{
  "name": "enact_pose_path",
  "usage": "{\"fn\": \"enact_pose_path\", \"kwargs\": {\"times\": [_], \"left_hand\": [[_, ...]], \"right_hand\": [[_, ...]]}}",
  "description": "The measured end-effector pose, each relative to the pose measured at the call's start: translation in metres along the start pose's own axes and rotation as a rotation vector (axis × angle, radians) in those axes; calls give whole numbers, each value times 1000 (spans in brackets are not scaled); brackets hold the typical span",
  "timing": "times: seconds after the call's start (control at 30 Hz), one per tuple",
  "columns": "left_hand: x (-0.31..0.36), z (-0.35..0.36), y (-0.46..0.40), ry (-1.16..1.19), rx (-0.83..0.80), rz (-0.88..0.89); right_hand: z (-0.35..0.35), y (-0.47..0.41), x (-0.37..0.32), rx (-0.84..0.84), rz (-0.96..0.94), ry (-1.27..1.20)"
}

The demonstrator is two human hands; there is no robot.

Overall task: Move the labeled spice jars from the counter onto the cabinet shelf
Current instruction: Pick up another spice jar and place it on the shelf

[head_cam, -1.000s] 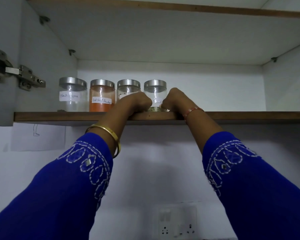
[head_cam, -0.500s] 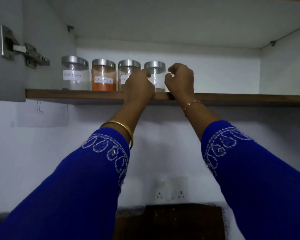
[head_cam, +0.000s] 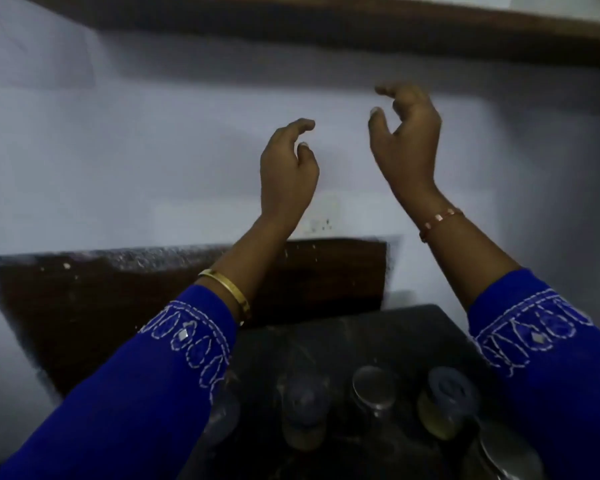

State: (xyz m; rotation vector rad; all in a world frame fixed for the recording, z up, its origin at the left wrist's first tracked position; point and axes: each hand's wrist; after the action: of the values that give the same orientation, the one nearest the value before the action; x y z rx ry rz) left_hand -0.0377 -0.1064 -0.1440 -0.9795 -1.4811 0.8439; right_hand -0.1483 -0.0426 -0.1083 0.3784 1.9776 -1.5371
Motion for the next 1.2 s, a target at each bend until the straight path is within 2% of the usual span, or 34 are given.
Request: {"fn": "enact_pose_path", "kwargs": {"times": [0.2,0.53,0.63,0.83,0.97,1.2], "left_hand": [[13,21,95,130,-174,-153],[42,65,239,323,-425,-459],[57,73,276,342,-510,-540],[77,87,330,373,-683,-714],[88,92,349,324,-799,-741],[91,91,362,255,-903,-770]], "right_hand": [[-54,89,57,-17,140,101],[-134,244,152,-115,668,328],[-163,275,171,-152,769,488],[-206,299,202,-384,1006,821],[-212,305,217,-533,1109,797],[-206,299,236,-560,1133,676]]}}
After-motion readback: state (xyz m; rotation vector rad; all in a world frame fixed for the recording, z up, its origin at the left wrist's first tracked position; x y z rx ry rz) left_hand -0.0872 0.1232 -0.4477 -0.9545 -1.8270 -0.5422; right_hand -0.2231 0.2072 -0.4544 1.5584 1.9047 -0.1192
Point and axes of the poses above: each hand's wrist, its own y-axis away from the middle knuckle, its own z-axis out of the palm, x = y × z, and after that the axes turned 13 degrees about z, right-handed
